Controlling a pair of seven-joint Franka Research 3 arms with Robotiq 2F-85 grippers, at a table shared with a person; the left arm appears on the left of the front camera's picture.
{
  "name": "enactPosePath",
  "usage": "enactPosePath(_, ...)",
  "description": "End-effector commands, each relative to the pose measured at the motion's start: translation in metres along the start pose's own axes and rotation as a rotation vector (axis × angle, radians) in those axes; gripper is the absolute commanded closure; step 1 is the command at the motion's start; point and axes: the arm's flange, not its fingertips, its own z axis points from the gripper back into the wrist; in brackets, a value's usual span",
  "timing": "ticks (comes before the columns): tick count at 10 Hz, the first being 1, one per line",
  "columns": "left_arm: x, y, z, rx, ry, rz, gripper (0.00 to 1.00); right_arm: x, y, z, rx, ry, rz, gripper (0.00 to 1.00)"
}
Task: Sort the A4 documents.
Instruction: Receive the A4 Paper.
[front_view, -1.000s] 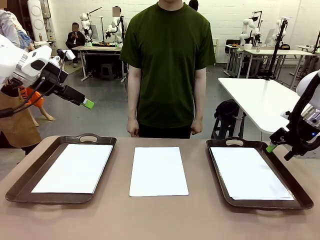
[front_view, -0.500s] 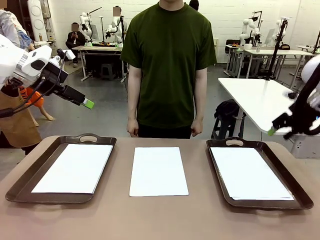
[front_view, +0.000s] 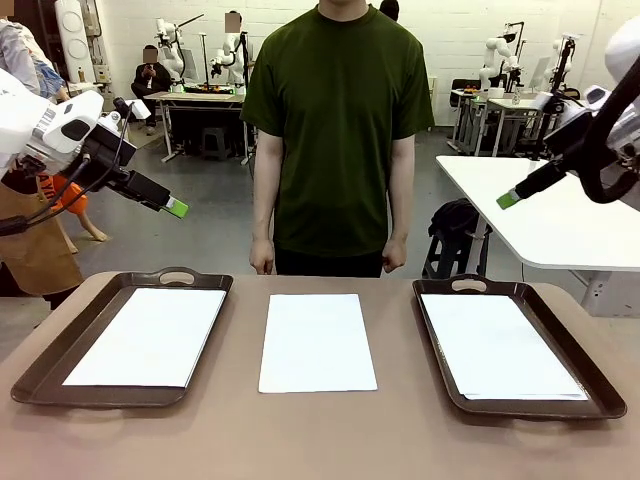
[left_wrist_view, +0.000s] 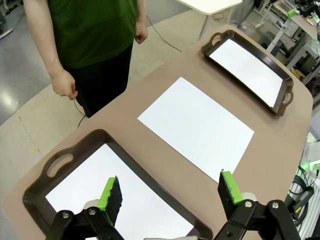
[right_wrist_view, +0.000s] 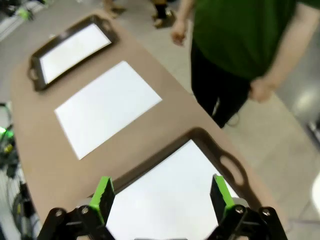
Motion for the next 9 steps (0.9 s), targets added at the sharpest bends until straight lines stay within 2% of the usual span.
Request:
enactPosePath(1,-0.001,0.001,0.001,-0.004,-0.009,-0.002,0.00,-0.002,0.001,-0.003,0.071,-0.030,0.116,0.00)
enactPosePath(3,-0.001,0.001,0.001,-0.004,-0.009,-0.002,0.00,0.007,0.007,-0.009,0.115,-0.020,0.098,0.00)
enactPosePath(4,-0.001,0.001,0.001,-0.004,-0.009,-0.002,0.00,0.008,0.004,-0.011,0.171,-0.010,0.016,0.00)
enactPosePath(6,-0.001,0.001,0.001,-0.004,-0.009,-0.002,0.00,0.004,-0.002,-0.010,0.223,-0.001,-0.065,0.00)
enactPosePath(9,-0.001,0.001,0.001,-0.004,-0.009,-0.002,0.00,0.002,-0.007,-0.008,0.254,0.003,-0.094,0.00)
